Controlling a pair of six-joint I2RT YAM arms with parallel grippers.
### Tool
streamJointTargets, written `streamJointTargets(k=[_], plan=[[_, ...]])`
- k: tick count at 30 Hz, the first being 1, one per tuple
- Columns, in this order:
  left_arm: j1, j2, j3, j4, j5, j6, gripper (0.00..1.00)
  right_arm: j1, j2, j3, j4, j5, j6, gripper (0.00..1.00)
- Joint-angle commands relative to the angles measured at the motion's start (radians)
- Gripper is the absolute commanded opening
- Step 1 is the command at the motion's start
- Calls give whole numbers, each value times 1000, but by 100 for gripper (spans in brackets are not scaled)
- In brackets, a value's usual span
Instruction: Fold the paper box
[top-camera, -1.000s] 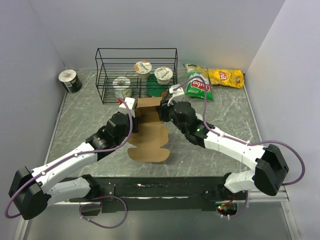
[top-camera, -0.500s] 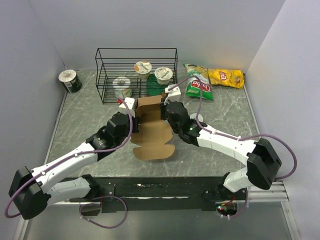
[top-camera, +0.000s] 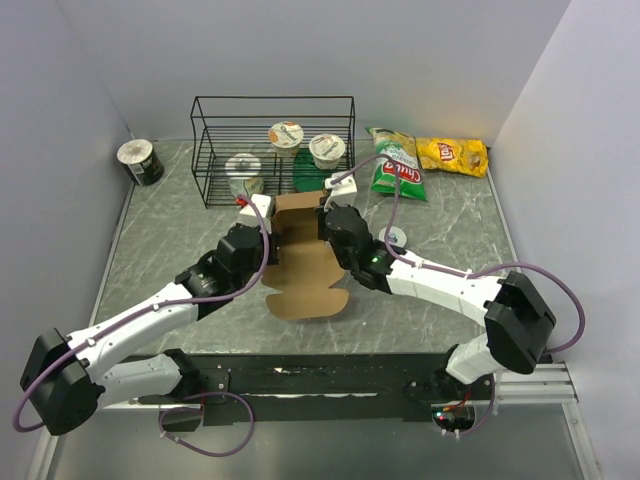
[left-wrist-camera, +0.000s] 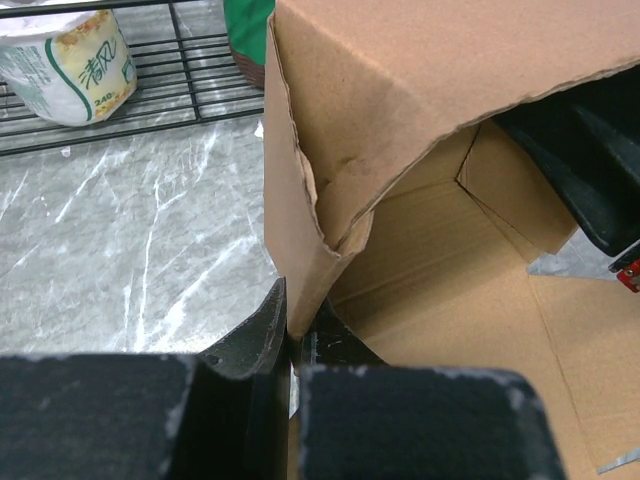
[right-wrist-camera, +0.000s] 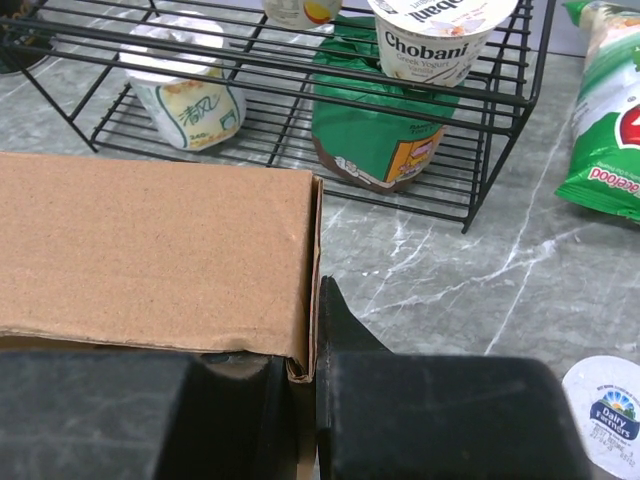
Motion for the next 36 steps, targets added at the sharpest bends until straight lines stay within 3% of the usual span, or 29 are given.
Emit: streamJointTargets(k=[1,12,15,16,19,22,29,33,36], plan=[[11,-5,47,-11,-33,2,1,-25,1,24,6,167,-25,0],[88,55,74,-8,57,-30,1,44,0,43,-39,100,4,0],[99,75,83,-28,48,1,1,44,-33,47,-82,52,29,29],[102,82,90,-37,39,10,1,45,-49,40,-89,47,35,50],[103,110,96,-50,25,50,1,44,-141,-16,-102,-27,5,75],[103,133,97,-54,42,57,1,45,-255,-74,-114,-164,-37,83],[108,173,119,-67,156,119,1,33,-483,-170,-217,-317,-6,91],[108,167,91,-45,298,157,1,-23,-462,-79,-373,-419,18,83],[108,184,74,-19,377,165,1,-36,-441,-72,-347,-428,-1,73]])
